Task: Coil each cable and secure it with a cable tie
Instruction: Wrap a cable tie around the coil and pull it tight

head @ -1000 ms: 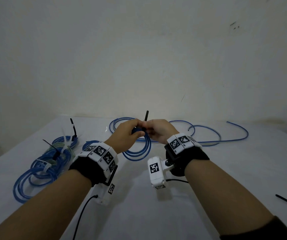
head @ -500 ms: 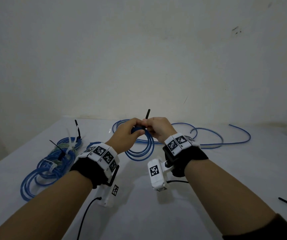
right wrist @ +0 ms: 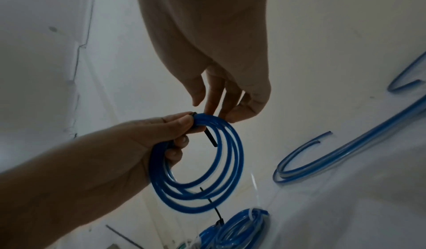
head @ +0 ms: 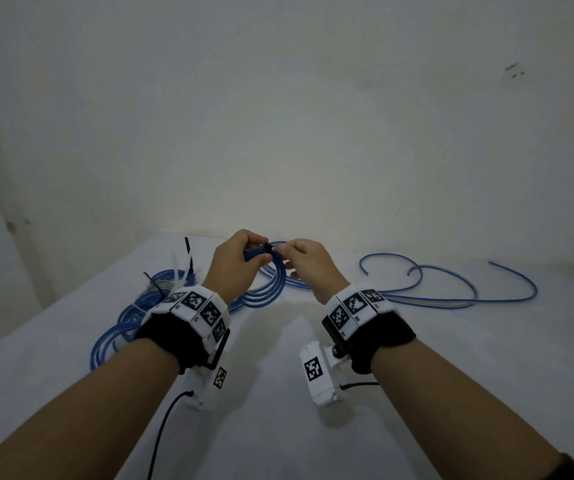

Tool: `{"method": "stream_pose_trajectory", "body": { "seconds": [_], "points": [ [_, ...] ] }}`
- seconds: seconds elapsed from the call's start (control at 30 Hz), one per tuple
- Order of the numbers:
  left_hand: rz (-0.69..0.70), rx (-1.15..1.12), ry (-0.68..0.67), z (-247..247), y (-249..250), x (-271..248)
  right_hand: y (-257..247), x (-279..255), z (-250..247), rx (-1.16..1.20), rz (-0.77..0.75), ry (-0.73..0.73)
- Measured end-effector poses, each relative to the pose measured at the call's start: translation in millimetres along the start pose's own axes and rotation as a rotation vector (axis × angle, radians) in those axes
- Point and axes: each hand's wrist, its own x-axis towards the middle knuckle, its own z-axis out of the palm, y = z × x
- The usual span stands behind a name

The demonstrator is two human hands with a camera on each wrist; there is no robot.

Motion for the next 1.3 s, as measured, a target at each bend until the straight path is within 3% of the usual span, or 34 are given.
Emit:
{"method": "stream_pose_trajectory", "body": {
  "seconds": [0.3,0.7,0.93,1.3],
  "points": [
    [-0.004,0.057,0.100,-24.3,-12.1,-4.1,-5.1,0.9,37.7,-0.058,-0.111,-0.003],
    [-0.058,0.019,-0.016,-34.3,-18.5,-5.9,-5.3,3.7,41.1,-0.002,-0.036,-0.076],
    [-0.096,0.018,0.030,-29.8,-15.5,-5.6,-2.6,4.9,44.2,0.084,0.017,-0.068],
    [-0.232,-0.113,-0.163,-33.5,-0.4,-11.0,-1.5,5.0,43.4,0.223,0.112,-0.108]
  ]
}}
